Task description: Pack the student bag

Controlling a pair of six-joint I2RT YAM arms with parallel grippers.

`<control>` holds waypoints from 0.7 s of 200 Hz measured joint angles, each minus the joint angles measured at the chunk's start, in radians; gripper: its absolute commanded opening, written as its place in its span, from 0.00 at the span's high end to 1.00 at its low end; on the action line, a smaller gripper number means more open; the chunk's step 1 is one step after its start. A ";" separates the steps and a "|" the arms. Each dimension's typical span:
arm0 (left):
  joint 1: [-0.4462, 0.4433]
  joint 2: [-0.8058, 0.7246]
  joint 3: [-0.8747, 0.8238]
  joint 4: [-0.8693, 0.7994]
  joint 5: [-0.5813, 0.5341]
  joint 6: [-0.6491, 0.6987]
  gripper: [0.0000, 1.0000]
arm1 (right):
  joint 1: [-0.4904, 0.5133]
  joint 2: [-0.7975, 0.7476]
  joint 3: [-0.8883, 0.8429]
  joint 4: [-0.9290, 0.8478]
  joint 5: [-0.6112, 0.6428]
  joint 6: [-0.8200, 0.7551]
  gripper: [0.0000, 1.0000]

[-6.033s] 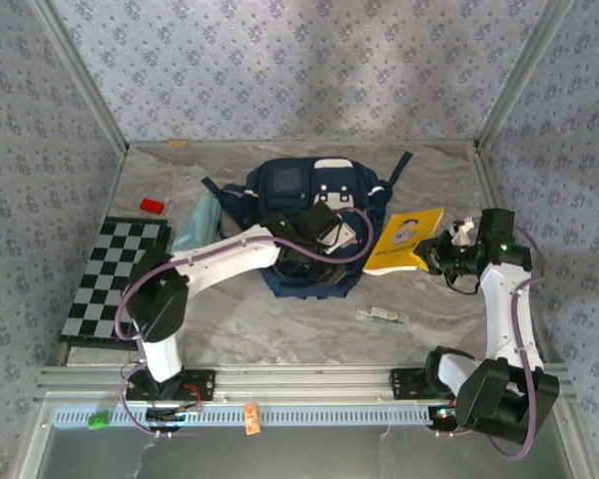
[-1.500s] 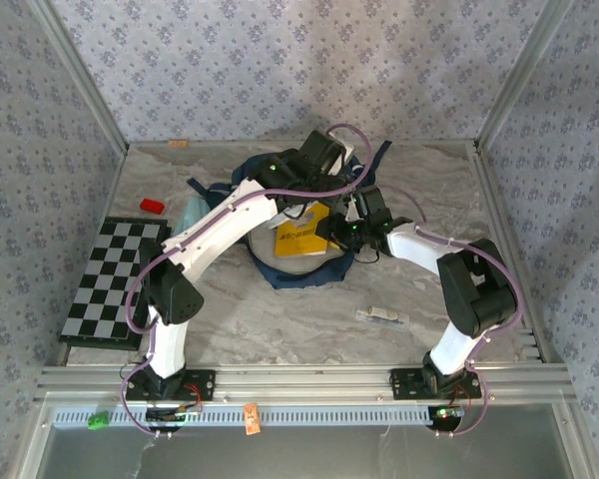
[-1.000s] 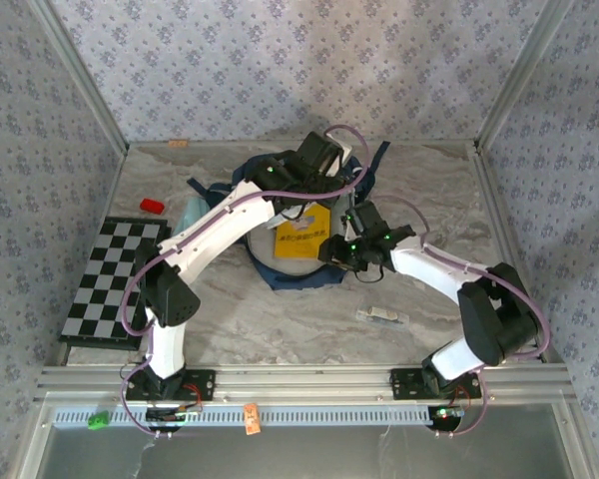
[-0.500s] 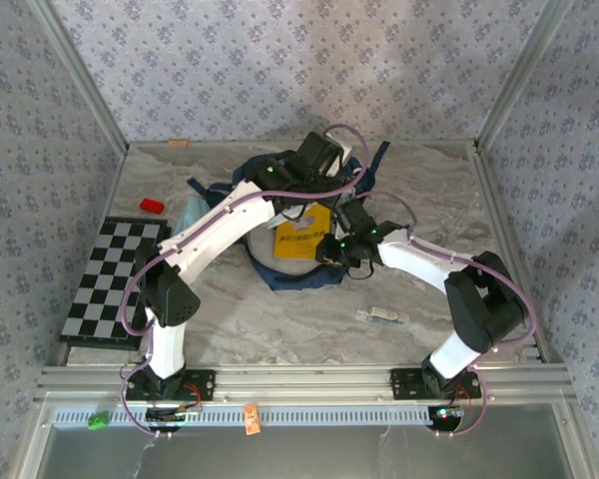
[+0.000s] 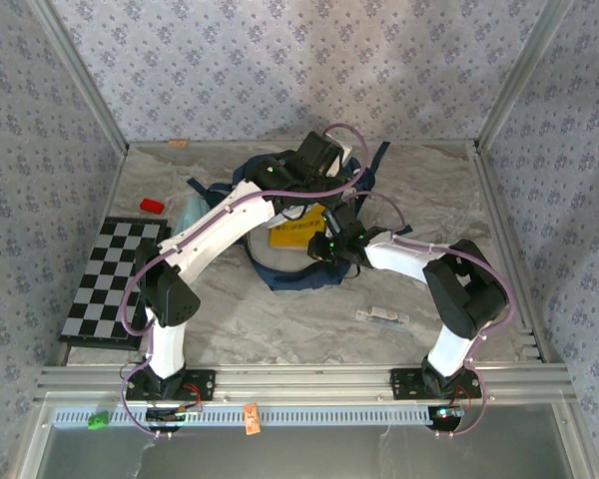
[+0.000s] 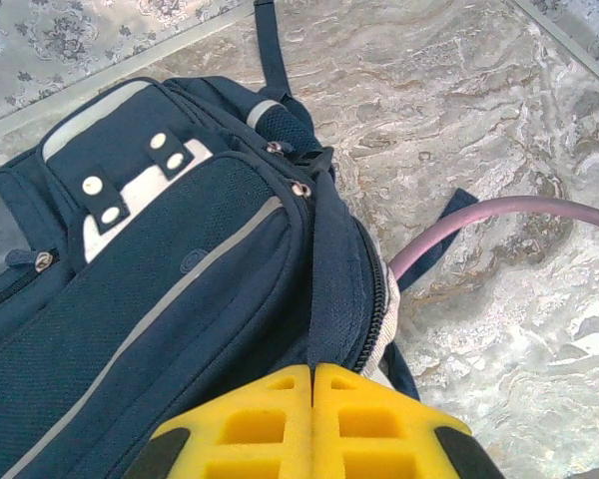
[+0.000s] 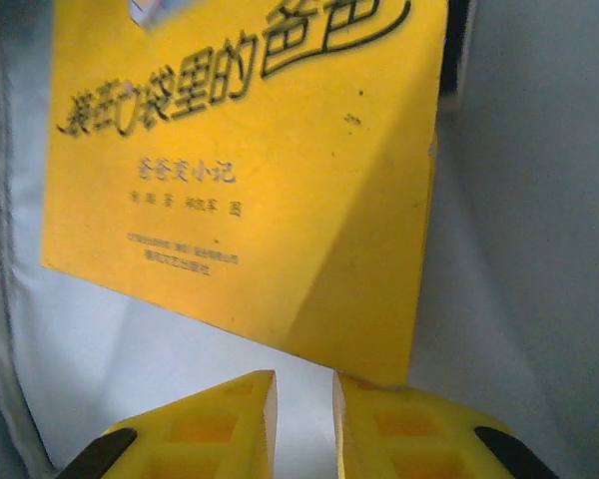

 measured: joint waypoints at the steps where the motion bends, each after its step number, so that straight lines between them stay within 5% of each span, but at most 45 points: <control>1: 0.000 0.000 0.000 0.000 0.000 0.000 1.00 | 0.000 0.002 -0.001 0.009 0.003 0.005 0.77; 140: 0.000 0.000 0.000 0.006 0.002 -0.010 1.00 | 0.005 0.069 -0.141 0.402 0.146 0.169 0.79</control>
